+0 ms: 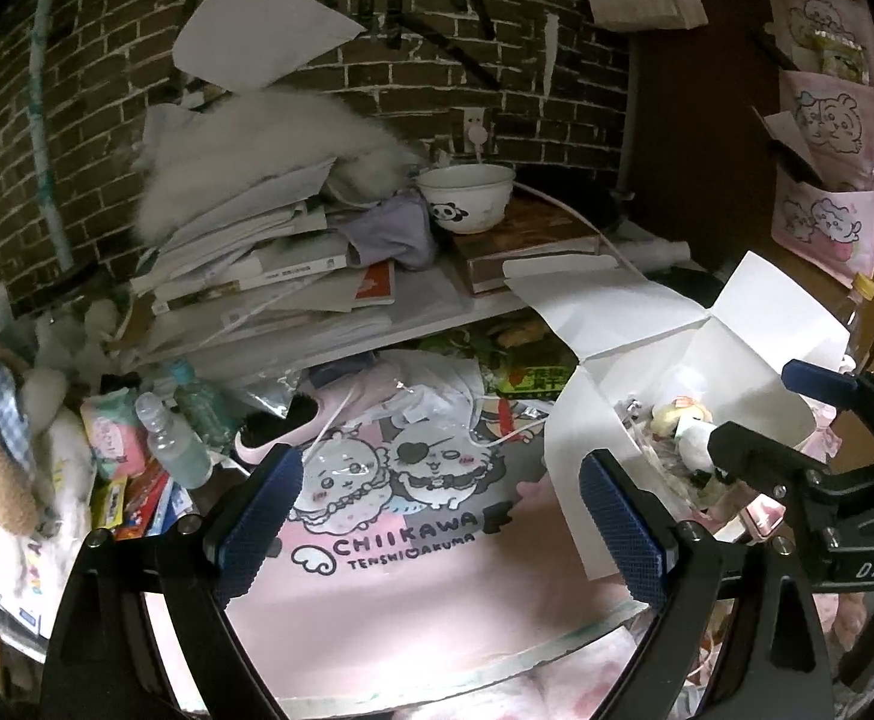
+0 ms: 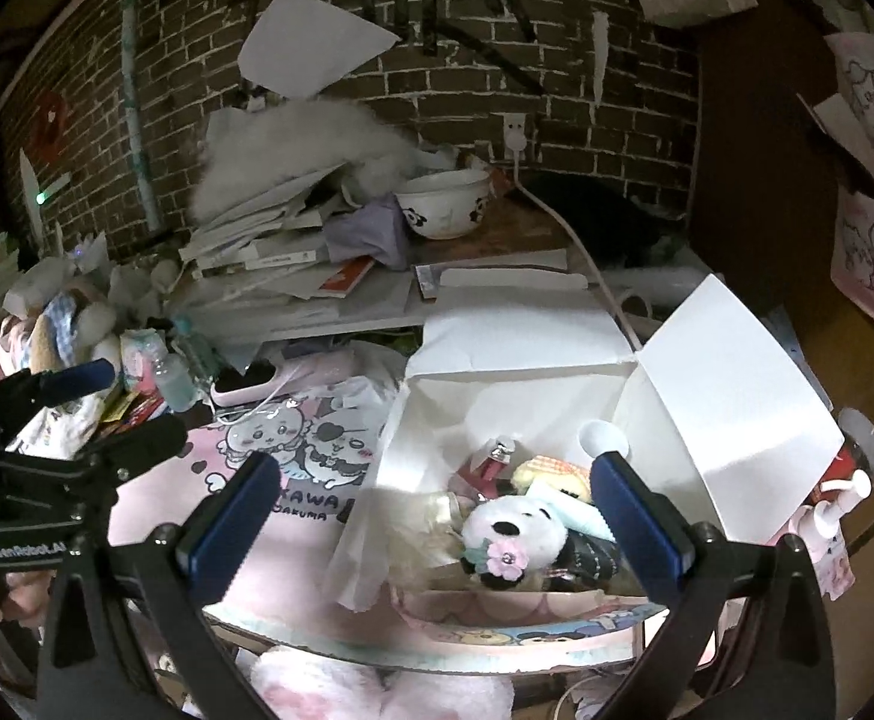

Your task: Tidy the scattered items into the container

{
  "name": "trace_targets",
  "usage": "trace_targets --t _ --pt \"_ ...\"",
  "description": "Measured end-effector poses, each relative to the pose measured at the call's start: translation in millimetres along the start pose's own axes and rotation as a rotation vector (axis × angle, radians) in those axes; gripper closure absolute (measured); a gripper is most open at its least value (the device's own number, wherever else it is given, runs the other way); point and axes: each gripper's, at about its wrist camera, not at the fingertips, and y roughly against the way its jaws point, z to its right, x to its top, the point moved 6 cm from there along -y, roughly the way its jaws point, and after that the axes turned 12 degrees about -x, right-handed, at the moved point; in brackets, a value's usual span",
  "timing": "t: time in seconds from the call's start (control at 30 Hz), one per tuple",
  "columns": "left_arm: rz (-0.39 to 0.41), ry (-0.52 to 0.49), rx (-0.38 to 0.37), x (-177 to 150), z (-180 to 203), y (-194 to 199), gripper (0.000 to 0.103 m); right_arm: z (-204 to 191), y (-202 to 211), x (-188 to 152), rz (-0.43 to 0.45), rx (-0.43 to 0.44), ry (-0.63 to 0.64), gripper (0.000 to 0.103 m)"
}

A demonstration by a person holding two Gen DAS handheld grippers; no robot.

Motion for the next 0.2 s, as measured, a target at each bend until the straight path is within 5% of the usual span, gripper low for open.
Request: trace_targets --t 0.2 --pt "-0.003 0.004 0.004 -1.2 -2.3 -0.9 0.01 -3.7 -3.6 -2.0 -0.017 0.027 -0.009 0.0"
